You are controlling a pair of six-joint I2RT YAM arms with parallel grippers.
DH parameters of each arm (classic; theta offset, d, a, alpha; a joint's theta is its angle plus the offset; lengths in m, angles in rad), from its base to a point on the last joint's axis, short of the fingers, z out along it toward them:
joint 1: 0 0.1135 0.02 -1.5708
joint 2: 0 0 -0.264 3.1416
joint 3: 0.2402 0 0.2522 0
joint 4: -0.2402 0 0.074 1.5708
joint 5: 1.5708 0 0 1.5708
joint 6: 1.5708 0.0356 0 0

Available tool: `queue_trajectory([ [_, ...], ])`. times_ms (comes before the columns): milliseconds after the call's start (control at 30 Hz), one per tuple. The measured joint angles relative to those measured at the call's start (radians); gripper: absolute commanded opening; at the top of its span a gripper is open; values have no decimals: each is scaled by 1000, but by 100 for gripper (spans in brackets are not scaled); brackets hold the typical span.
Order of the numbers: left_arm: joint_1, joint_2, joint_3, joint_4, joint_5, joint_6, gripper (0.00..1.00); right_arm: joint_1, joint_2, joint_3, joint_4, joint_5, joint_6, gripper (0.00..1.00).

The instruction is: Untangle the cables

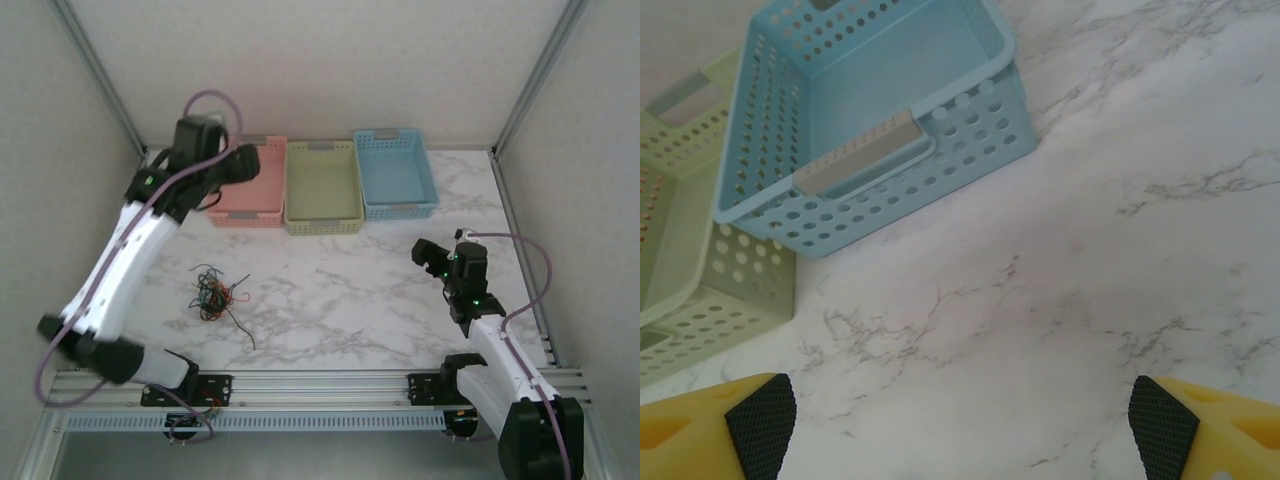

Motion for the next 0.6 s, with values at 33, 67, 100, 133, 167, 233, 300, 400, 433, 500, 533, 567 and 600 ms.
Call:
queue_trajectory([
  [33,0,-73,-81,7,-8,-8,83,2,9,18,-16,-18,0,84],
  [67,0,-143,-159,8,-18,-18,83,8,17,42,-38,-39,-2,81],
  [100,0,-193,-219,6,-25,-26,83,17,22,63,-56,-56,-1,80],
  [133,0,-246,-283,1,-35,-36,83,33,26,93,-82,-81,-3,79],
  [167,0,-301,-343,-12,-49,-48,83,50,29,122,-104,-105,-2,78],
  [233,0,-396,-427,-43,-75,-73,86,101,37,177,-138,-151,2,75],
  [300,1,-512,-497,-63,-89,-99,89,185,56,226,-160,-185,17,73],
  [400,1,-701,-575,-107,-110,-140,91,370,126,285,-162,-222,50,72],
  [433,1,-761,-588,-132,-117,-156,91,441,165,308,-160,-227,58,72],
  [500,0,-831,-597,-153,-124,-179,91,580,267,368,-156,-231,60,70],
  [533,0,-852,-599,-158,-128,-188,92,651,338,415,-156,-238,50,70],
  [567,-1,-866,-599,-162,-133,-196,93,709,401,465,-162,-242,37,70],
  [600,-2,-872,-599,-165,-139,-200,93,763,468,525,-171,-243,16,69],
])
